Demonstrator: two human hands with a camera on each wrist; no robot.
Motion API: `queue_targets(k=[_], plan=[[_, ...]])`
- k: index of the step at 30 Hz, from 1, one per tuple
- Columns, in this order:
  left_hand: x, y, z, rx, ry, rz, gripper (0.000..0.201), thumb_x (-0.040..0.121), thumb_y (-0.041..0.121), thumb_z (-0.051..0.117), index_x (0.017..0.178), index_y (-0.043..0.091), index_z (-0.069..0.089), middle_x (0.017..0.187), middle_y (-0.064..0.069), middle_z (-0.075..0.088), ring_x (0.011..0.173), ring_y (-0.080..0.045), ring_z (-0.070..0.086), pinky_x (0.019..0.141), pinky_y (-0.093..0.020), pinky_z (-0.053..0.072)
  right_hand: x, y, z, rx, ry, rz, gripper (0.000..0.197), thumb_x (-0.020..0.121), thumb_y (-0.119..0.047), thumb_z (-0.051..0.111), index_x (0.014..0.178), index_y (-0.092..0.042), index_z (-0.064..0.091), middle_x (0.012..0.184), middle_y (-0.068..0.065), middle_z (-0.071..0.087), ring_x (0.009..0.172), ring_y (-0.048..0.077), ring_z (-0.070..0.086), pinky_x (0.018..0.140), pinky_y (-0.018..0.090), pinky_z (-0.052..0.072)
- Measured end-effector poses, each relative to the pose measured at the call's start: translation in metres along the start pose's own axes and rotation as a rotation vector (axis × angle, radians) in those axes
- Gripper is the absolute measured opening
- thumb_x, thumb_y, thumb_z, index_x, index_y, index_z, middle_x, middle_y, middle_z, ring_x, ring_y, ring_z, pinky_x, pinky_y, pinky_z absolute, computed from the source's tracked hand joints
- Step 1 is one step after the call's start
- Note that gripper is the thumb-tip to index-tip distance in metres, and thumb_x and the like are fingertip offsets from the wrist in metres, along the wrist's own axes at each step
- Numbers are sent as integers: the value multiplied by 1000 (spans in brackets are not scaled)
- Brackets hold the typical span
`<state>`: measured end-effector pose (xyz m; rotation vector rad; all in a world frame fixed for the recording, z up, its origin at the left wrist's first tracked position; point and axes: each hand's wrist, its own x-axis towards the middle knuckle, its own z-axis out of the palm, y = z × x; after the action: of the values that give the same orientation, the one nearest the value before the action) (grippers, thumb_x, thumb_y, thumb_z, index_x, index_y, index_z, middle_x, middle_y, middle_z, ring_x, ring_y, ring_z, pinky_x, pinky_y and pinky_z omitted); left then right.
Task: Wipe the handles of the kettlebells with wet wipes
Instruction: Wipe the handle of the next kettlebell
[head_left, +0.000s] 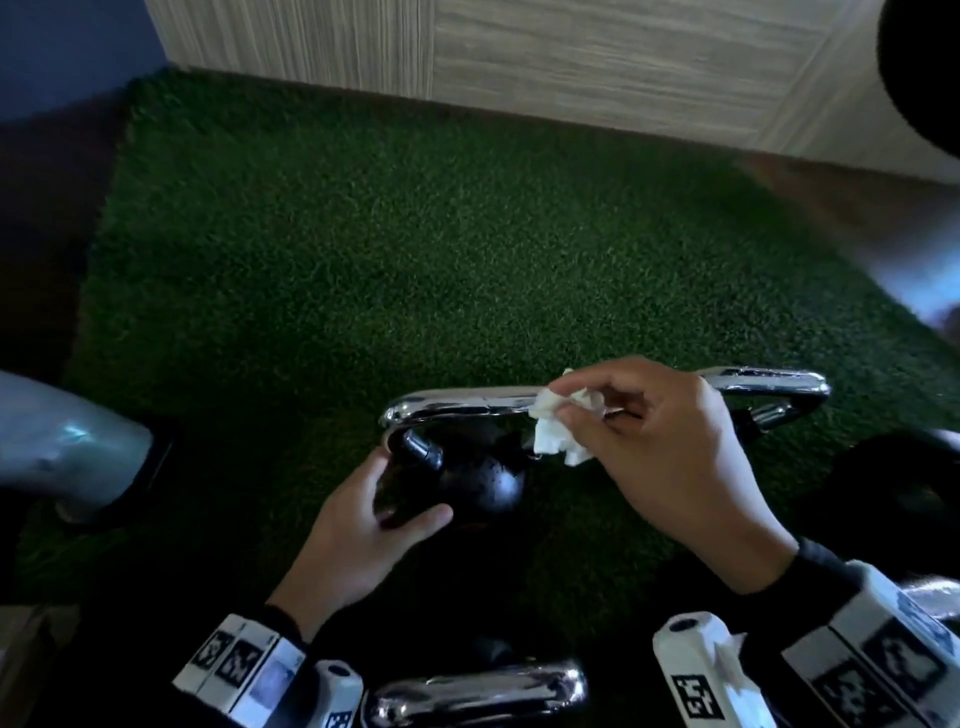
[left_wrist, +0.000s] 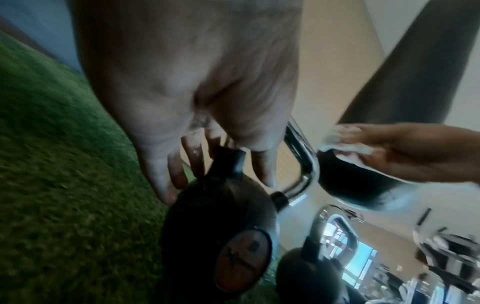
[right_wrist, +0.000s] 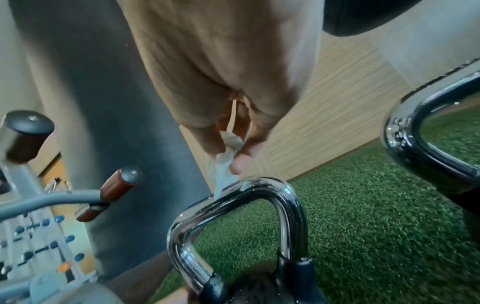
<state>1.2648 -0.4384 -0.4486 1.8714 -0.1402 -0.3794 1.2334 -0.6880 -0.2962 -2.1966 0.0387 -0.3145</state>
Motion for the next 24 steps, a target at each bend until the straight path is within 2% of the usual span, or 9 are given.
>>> queue_targets(k=[2,4,6,10,13,15,17,21,24], plan=[[4,-3,5,63,-4,46,77,74,62,80,142,44,48,136,31,57,128,14,49,108,-22,43,5,2,4,-16,52,-53,20,84,-12,82,94,-29,81,98,-13,74,89,11,73,80,41,63],[8,-8,8,106,22,59,83,78,57,78,150,37,43,145,23,53,135,6,46,115,-29,40,11,0,10,-39,63,-91,17,83,-15,84,95,-27,81,97,-12,74,88,11,73,78,40,62],[10,-9,9,106,44,83,80,79,55,78,148,34,45,143,21,56,133,6,49,115,-29,41,17,-5,14,-86,73,-155,16,83,-15,84,94,-26,82,92,-11,74,83,10,72,74,34,61],[11,-9,10,115,66,135,74,77,54,79,142,34,49,133,25,59,123,17,51,104,-11,41,26,-7,30,-204,44,-307,19,82,-7,82,96,-20,83,85,-12,71,74,5,66,70,21,55],[12,-10,11,113,61,138,72,80,48,80,143,33,48,134,24,57,119,27,45,97,2,34,27,-4,40,-326,-30,-372,20,88,-8,76,106,-16,82,96,-5,72,82,7,62,78,20,53],[12,-13,11,99,51,139,70,82,48,80,142,39,46,135,25,57,122,22,47,103,-4,37,24,-4,40,-421,-132,-381,25,93,-11,71,116,-17,78,104,-4,67,94,16,61,87,24,50],[12,-17,10,77,48,146,69,83,50,80,142,42,46,136,25,58,127,13,51,111,-22,43,24,-4,33,-467,-216,-376,33,93,-8,69,123,-19,75,107,-6,63,99,18,60,92,23,49],[12,-20,12,62,55,163,72,84,48,79,146,38,45,140,23,57,133,5,51,114,-35,44,28,1,15,-433,-157,-311,35,85,4,75,112,-18,79,96,-8,66,82,-1,60,82,6,47],[13,-21,13,51,59,169,71,84,48,80,146,37,46,139,22,58,132,4,52,113,-38,46,27,-3,21,-404,-133,-307,28,84,0,79,107,-17,81,89,-5,68,74,0,61,76,1,43]])
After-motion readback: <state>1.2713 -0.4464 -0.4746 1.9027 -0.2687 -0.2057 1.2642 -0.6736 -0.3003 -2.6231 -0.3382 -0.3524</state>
